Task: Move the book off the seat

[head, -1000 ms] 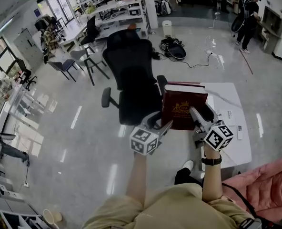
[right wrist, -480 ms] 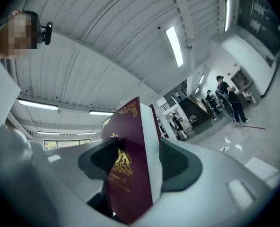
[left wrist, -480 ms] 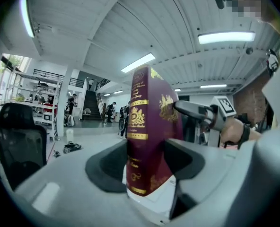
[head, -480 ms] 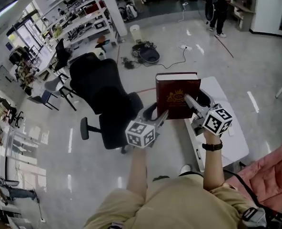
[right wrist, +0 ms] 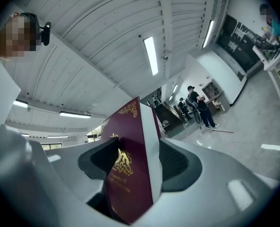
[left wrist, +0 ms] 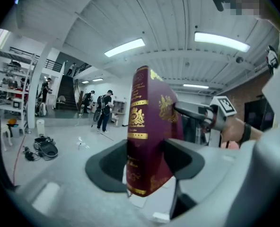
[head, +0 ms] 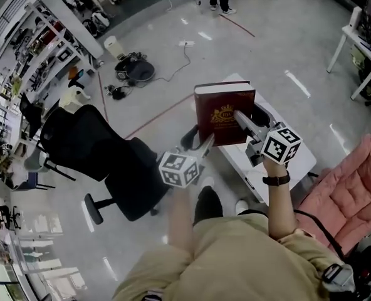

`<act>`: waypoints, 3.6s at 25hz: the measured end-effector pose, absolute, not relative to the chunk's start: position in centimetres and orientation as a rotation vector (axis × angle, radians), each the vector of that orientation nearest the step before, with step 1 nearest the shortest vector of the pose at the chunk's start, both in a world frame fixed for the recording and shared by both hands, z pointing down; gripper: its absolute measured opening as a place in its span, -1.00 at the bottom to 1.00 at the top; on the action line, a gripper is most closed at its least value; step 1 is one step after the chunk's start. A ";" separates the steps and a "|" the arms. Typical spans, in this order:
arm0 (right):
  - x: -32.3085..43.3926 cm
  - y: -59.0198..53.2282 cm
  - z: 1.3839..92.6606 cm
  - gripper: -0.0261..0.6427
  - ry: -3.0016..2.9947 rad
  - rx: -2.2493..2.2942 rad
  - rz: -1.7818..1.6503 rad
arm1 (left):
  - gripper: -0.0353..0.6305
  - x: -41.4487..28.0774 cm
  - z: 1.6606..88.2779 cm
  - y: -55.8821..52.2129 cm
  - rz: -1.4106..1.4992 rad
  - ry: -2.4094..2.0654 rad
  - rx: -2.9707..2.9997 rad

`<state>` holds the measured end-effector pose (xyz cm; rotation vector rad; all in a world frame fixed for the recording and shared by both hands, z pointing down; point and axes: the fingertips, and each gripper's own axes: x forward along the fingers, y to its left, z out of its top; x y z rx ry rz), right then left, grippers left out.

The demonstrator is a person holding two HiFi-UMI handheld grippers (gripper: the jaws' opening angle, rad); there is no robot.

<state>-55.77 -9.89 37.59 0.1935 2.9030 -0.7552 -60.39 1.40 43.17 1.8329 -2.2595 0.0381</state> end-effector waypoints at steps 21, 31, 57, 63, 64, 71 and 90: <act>-69.2 -22.5 43.7 -0.14 2.737 -0.568 -0.887 | -0.19 -79.2 47.6 -14.3 0.231 -1.669 2.309; -63.9 -30.7 58.8 -0.14 2.562 -0.938 -1.234 | -0.19 -74.9 61.2 -23.8 0.398 -1.317 2.230; -61.3 -33.0 98.3 -0.17 2.120 -1.479 -2.030 | -0.20 -73.1 97.3 -27.0 0.667 -0.922 1.764; -60.9 -32.8 101.4 -0.19 2.047 -1.611 -2.100 | -0.20 -72.8 100.5 -27.0 0.683 -0.899 1.742; -60.7 -32.7 101.8 -0.19 2.022 -1.645 -2.116 | -0.20 -72.7 100.9 -27.1 0.682 -0.896 1.737; -60.6 -32.6 103.4 -0.21 2.128 -1.676 -2.110 | -0.23 -72.9 103.2 -27.5 0.701 -0.923 1.700; -61.5 -33.6 88.2 -0.11 2.559 -1.465 -1.748 | -0.15 -73.5 87.6 -30.6 0.546 -1.227 1.838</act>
